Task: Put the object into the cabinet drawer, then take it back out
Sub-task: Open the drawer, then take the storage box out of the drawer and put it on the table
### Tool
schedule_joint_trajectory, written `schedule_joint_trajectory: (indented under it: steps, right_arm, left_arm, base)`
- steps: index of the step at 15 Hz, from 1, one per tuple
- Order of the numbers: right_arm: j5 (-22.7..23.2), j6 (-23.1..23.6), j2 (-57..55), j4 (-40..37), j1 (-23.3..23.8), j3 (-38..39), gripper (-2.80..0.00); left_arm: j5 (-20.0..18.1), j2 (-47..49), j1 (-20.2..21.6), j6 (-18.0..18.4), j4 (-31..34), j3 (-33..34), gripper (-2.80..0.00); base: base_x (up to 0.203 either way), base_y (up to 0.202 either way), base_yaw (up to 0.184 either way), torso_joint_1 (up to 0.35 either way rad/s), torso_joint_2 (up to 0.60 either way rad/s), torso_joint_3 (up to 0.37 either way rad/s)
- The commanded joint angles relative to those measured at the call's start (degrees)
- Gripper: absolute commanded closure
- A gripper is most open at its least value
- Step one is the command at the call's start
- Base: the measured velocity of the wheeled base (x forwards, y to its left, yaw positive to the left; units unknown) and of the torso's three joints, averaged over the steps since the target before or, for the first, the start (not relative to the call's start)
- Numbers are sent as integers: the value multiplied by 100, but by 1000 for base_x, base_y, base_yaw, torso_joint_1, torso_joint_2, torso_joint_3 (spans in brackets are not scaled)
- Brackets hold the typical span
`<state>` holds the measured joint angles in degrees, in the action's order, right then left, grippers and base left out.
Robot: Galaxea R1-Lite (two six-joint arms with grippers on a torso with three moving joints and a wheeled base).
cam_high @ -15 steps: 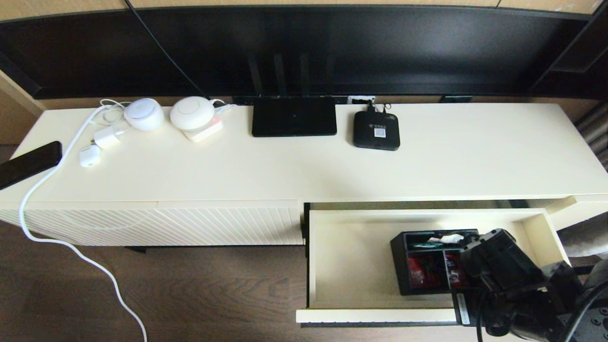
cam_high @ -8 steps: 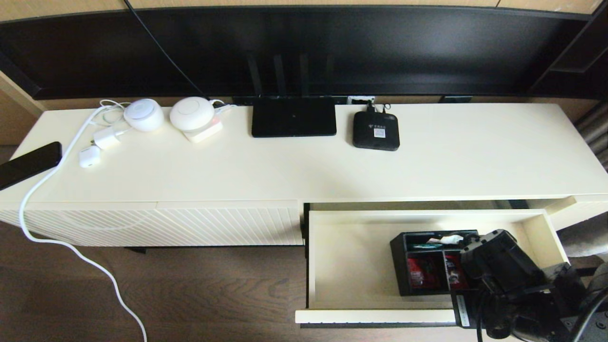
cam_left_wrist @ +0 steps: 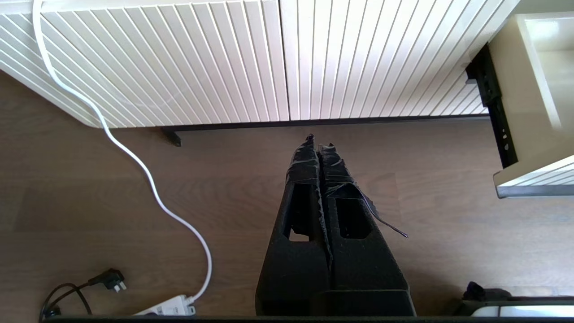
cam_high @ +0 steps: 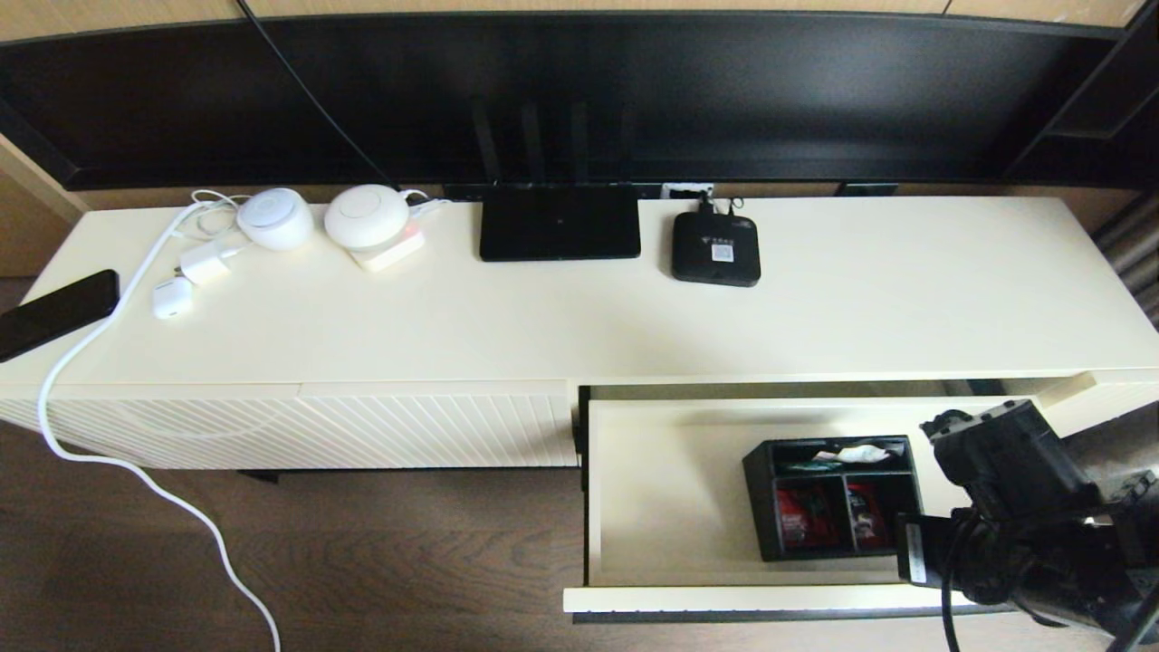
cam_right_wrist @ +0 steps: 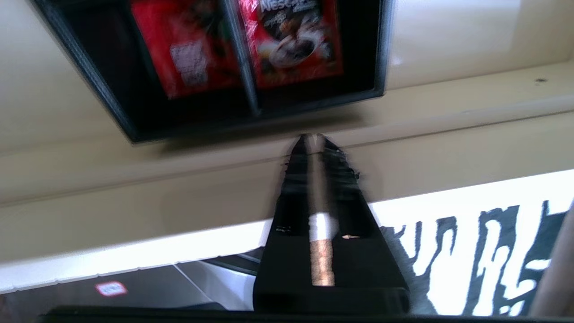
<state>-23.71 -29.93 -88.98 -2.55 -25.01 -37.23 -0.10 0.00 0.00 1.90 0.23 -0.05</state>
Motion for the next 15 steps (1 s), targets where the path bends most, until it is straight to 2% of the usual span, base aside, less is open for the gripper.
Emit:
schedule_joint_trajectory:
  steps: [1, 3, 7, 10, 12, 15]
  right_arm:
    - [200, -31, 5, -79, 255, -162, -280]
    - [536, -141, -29, -296, 489, -391, -280]
    - [1322, -329, -209, -520, 575, -613, -280]
    - [1360, -173, -448, -510, 511, -680, -280]
    - [1312, 226, -548, -507, 506, -660, -280]
    - [1290, 400, -738, -453, 506, -761, -280]
  left_arm:
    - [1, 9, 0, 3, 1, -4, 0]
    - [1, 0, 0, 3, 3, 5, 0]
    - [1, 5, 0, 3, -1, 3, 0]
    - [1, 2, 0, 3, 1, -1, 0]
    - [1, 9, 0, 3, -1, -4, 0]
    - [1, 9, 0, 3, 3, -2, 0]
  base:
    - [0, 0, 0, 0, 0, 0]
    - [0, 0, 0, 0, 0, 0]
    - [0, 0, 0, 0, 0, 0]
    - [0, 0, 0, 0, 0, 0]
    - [0, 0, 0, 0, 0, 0]
    - [0, 0, 0, 0, 0, 0]
